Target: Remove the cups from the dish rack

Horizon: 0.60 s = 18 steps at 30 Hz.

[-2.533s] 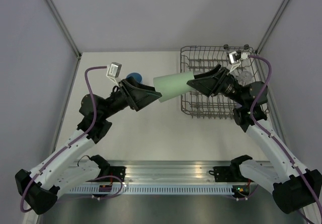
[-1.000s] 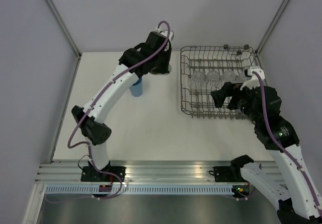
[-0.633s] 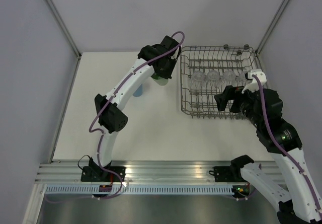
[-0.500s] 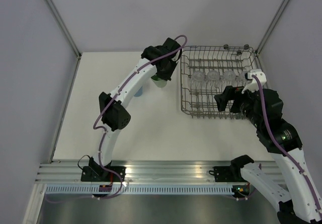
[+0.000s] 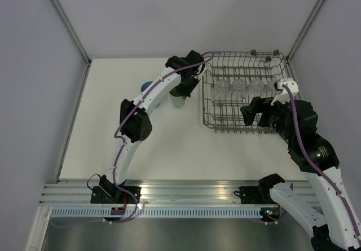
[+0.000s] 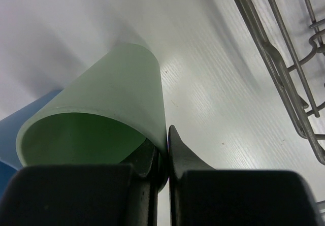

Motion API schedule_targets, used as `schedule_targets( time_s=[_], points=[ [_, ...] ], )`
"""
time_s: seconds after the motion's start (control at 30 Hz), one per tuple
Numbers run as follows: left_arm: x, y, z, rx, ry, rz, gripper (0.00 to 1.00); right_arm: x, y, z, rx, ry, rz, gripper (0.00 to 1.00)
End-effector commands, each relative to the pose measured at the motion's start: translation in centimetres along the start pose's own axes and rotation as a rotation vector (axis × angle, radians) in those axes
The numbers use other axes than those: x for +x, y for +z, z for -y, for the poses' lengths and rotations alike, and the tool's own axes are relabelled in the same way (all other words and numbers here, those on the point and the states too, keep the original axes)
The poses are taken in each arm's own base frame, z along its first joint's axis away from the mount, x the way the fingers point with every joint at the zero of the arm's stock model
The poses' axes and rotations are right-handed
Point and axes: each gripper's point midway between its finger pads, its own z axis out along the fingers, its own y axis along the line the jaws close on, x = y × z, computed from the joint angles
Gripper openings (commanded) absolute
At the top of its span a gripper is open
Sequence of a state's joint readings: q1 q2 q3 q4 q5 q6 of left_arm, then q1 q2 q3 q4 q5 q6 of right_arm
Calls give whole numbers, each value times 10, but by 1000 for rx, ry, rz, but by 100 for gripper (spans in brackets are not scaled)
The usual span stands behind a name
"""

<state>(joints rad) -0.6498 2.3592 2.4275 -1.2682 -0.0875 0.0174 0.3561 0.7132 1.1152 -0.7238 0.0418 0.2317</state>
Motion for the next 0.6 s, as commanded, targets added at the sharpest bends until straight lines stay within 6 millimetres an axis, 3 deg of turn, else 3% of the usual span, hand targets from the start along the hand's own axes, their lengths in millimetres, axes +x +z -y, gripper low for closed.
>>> schedule_targets(
  time_s=[0.0,0.2,0.57],
  points=[
    [-2,4,-5,10,49,-3,4,1,-2,0,-6,-15,-3,98],
    [3,10,-12,10,40,-23,8,4,-1,-1,-14,-16,-7,98],
    [9,16,-6,41,48,-47,19,3,-1,-1,-19,-22,2,98]
  ],
)
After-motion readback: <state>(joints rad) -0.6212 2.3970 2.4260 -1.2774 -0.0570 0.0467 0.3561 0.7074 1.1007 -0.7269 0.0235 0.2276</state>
